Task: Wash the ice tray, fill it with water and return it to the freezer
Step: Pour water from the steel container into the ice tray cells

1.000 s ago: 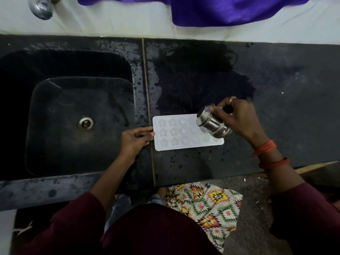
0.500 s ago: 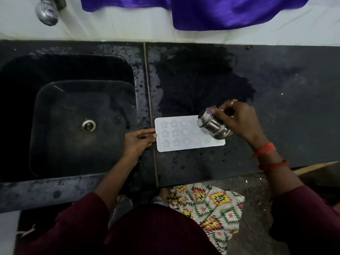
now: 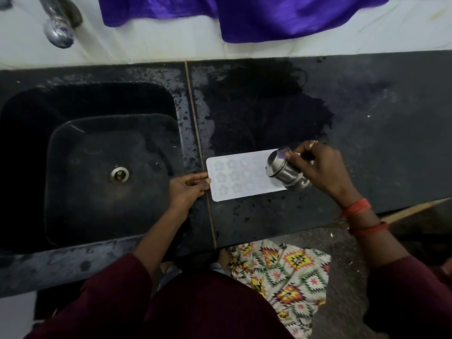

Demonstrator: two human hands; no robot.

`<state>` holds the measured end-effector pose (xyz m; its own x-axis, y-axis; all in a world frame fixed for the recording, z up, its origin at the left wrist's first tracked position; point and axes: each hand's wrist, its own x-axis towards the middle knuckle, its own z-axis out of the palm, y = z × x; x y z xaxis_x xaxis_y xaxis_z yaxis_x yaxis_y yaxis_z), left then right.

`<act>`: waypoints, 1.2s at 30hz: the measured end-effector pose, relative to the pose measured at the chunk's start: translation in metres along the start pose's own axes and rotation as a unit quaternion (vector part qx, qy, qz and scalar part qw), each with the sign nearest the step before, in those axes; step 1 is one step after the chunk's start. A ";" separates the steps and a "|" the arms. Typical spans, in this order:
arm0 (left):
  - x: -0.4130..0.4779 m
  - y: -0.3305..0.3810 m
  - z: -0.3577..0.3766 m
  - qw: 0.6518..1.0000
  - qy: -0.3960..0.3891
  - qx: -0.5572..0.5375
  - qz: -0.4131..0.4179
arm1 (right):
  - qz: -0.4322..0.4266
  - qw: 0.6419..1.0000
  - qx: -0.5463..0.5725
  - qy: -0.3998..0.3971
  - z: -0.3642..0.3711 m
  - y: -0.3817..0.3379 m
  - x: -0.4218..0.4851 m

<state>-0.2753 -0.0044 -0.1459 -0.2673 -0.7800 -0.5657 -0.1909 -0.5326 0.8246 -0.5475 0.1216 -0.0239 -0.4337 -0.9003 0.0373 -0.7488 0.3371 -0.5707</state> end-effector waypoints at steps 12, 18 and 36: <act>0.002 0.000 -0.002 1.000 -0.013 0.007 -0.004 | 0.010 1.000 -0.005 0.018 -0.001 -0.005 -0.007; 0.003 -0.001 -0.003 1.000 -0.016 0.005 0.000 | 0.005 1.000 -0.007 0.014 0.000 -0.006 -0.007; 0.005 -0.004 -0.003 1.000 -0.016 -0.004 -0.004 | -0.004 1.000 -0.031 -0.004 0.000 -0.012 -0.001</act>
<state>-0.2732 -0.0071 -0.1518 -0.2964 -0.7648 -0.5720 -0.1862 -0.5411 0.8201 -0.5382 0.1187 -0.0167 -0.4238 -0.9051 0.0343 -0.7818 0.3464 -0.5184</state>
